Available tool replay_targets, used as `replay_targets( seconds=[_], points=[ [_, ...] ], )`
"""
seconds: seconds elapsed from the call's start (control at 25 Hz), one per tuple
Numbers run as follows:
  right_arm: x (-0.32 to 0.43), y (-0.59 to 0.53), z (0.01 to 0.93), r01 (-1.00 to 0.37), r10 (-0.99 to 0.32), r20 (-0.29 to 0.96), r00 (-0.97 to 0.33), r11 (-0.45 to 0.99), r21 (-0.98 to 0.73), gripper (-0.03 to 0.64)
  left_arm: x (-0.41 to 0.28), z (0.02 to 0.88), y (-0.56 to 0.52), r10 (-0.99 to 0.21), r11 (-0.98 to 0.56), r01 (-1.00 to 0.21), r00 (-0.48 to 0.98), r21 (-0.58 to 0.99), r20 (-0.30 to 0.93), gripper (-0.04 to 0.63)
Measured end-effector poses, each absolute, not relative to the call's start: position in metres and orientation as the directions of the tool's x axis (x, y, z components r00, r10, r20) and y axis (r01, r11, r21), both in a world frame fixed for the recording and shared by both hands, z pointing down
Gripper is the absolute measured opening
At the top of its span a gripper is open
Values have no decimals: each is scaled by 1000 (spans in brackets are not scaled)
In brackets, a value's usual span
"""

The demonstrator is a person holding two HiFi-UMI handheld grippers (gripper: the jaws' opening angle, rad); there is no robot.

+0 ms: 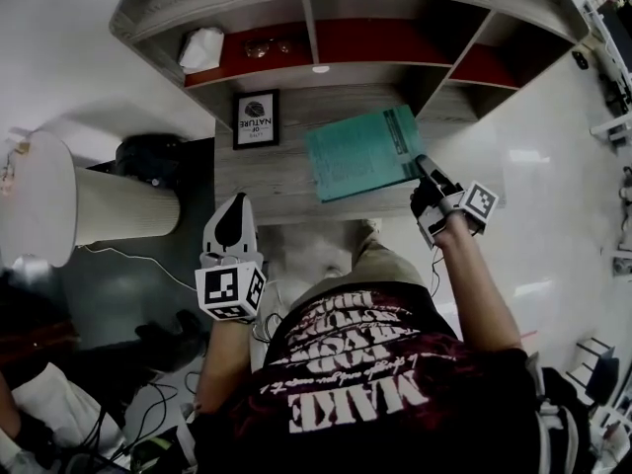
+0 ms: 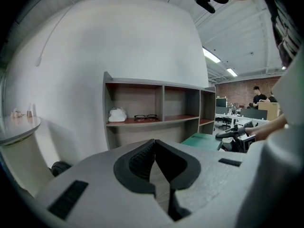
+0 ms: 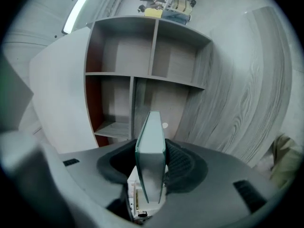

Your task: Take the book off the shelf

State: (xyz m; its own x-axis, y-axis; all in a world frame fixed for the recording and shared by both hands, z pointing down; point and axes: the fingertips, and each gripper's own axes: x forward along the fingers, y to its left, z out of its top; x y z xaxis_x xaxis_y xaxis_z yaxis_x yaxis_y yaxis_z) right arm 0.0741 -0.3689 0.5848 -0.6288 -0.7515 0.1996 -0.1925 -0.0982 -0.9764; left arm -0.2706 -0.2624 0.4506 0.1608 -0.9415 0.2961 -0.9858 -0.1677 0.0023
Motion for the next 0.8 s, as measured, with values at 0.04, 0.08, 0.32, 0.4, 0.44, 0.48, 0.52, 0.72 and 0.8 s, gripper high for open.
replay_targets(
  seconds=[0.04,0.08,0.32,0.4,0.44,0.48,0.52,0.72,0.8],
  points=[
    [74,-369,594,-205,-752,211,-625,-103,-973,178,-270,452,-263,-941,-171,-985,164,1,296,6],
    [75,-370,603,-220,-753,222,-619,-104,-970,178,-269,454,-263,-941,-172,-985,165,1,296,6],
    [84,-372,656,-294,-757,297,-582,-144,-945,178,-258,458,-261,-938,-172,-985,167,10,303,6],
    [87,-373,673,-298,-756,310,-576,-159,-941,178,-252,458,-262,-936,-183,-983,175,2,306,6],
    [88,-373,681,-297,-757,314,-573,-165,-941,178,-250,458,-262,-935,-188,-982,179,-2,307,6],
    [89,-373,689,-297,-757,321,-569,-174,-939,179,-248,458,-262,-934,-191,-982,180,-5,308,6],
    [91,-372,698,-300,-757,331,-564,-187,-936,178,-247,458,-262,-934,-190,-982,179,-6,311,6],
    [96,-369,734,-353,-752,379,-539,-206,-912,179,-245,455,-263,-934,-186,-982,170,-20,314,6],
    [99,-367,742,-398,-749,383,-541,-172,-901,182,-242,451,-263,-935,-188,-982,171,-27,309,6]
  ],
)
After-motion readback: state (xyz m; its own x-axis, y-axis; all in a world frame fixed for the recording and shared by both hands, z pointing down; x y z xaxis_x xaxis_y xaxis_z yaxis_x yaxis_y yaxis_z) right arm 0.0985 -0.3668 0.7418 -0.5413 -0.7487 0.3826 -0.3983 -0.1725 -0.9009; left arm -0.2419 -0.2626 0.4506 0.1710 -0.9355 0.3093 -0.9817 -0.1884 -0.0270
